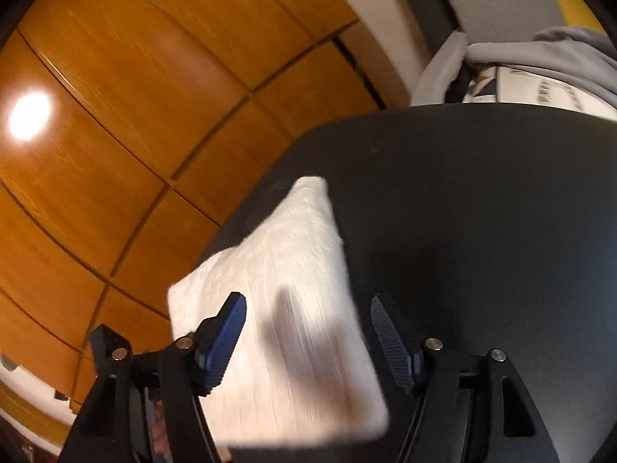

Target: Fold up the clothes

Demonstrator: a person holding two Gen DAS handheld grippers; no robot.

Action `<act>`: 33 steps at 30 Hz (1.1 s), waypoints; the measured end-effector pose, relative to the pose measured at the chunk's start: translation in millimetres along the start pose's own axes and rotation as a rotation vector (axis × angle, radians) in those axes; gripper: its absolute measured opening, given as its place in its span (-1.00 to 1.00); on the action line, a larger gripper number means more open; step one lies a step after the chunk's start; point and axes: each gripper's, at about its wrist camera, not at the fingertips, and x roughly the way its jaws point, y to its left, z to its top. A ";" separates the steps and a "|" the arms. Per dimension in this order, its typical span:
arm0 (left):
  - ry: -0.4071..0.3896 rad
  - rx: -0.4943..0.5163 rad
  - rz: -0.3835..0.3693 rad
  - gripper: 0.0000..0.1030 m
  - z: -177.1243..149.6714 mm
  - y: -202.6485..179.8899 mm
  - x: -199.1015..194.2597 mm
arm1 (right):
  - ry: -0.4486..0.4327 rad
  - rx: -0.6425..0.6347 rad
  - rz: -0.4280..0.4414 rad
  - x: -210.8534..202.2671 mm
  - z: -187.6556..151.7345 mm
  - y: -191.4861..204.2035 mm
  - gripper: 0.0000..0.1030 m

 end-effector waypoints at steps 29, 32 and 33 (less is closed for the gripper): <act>-0.095 0.199 0.238 -0.19 100.8 21.4 46.0 | 0.161 -0.114 -0.080 162.5 14.8 61.4 -0.30; -0.157 0.165 0.259 -0.18 93.1 22.0 30.0 | 0.131 -0.193 -0.100 162.1 13.3 67.8 -0.02; -0.187 0.174 0.285 -0.18 88.1 19.0 21.8 | 0.112 -0.216 -0.107 156.4 9.4 68.7 0.14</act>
